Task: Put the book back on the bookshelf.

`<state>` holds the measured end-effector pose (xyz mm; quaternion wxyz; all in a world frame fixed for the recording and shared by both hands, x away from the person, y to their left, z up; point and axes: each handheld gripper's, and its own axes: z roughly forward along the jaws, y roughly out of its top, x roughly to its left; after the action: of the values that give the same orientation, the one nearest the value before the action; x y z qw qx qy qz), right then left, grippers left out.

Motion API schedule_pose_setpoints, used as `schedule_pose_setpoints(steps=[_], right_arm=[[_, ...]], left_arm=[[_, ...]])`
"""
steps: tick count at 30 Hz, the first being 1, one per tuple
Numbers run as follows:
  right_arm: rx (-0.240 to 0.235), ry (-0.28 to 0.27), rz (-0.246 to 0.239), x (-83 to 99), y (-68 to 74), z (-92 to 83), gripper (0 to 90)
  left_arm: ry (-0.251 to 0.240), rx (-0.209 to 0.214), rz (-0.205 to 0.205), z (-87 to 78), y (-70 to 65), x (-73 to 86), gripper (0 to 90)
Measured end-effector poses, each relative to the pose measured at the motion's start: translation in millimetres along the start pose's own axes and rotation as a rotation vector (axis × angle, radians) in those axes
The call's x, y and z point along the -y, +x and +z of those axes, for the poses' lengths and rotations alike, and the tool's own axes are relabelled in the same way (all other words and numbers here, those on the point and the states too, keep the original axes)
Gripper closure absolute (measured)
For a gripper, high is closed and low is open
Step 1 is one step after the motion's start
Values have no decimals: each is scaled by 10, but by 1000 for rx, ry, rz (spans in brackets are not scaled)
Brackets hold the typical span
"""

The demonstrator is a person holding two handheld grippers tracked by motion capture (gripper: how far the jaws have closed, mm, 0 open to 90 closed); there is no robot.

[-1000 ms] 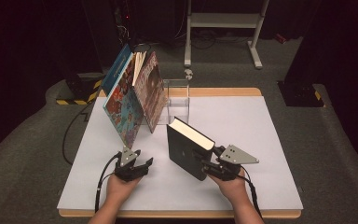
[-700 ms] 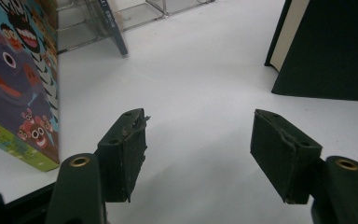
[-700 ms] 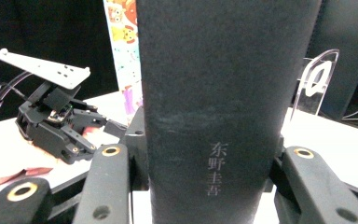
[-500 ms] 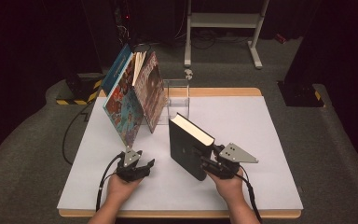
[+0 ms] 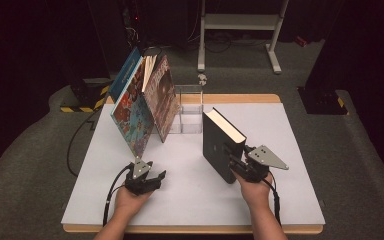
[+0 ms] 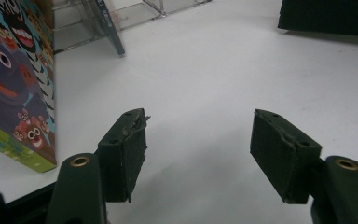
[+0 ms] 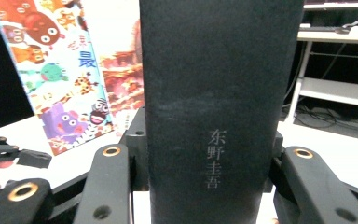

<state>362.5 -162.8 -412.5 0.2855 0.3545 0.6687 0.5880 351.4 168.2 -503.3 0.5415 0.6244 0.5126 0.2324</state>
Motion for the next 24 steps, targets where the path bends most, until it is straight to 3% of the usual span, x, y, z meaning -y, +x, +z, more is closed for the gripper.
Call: schedule_pose_setpoints(steps=[8, 17, 24], right_arm=[[29, -23, 27, 66, -27, -18, 540], [30, -18, -21, 146, 54, -91, 530], [26, 0, -20, 160, 81, -128, 514]], left_arm=[[-1, 0, 2, -2, -2, 1, 360], [4, 0, 11, 1, -6, 5, 364], [-1, 1, -1, -6, 2, -2, 379]])
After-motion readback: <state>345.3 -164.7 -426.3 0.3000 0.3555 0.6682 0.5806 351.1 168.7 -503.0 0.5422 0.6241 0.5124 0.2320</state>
